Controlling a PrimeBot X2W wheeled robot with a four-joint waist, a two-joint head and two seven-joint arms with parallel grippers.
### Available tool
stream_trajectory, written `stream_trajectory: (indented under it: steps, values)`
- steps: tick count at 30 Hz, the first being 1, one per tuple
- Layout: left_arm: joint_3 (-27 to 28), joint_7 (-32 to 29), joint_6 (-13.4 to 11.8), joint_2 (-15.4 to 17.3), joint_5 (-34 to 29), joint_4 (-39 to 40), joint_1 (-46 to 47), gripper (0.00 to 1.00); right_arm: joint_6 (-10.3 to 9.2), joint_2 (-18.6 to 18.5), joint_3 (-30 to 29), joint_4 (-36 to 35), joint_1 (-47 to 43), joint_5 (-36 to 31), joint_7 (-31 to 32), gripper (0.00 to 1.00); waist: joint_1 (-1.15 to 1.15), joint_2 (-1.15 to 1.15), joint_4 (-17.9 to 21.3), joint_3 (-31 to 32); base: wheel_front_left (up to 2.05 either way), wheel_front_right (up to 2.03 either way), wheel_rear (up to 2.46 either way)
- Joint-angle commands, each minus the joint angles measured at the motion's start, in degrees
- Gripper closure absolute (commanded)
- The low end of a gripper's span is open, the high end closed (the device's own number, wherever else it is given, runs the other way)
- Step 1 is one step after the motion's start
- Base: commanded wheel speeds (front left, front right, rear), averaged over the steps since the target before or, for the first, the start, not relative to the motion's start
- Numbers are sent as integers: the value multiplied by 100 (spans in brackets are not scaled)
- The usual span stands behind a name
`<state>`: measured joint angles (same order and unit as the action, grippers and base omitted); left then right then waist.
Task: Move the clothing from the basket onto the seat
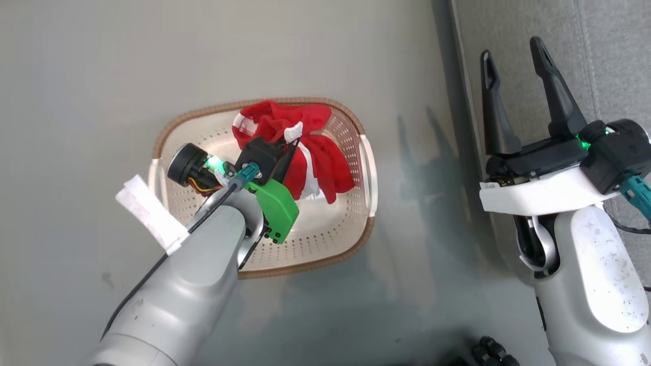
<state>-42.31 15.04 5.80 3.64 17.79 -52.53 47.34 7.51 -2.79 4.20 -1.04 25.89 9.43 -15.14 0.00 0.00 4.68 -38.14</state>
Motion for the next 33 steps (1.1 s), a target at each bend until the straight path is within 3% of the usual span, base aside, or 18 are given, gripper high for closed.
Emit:
stream_trajectory:
  steps: [1, 20, 33]
  values:
    - [93, 17, -1, 46, -22, 133, -162, 100, -4, -19, -30, 38, -133, -24, -2, 0, 0, 0, -277, 578, 0, 0, 0]
    - [1164, 17, 128, 6, -365, 2144, -1330, 100, -4, -19, -101, 291, -850, 115, -1, 0, 0, 0, -452, 1891, 0, 0, 0]
    - [1342, 18, 172, -25, -472, 2945, -1508, 100, -4, -19, -25, 408, -1181, 232, -1, 0, 0, 0, -336, 2465, 0, 0, 0]
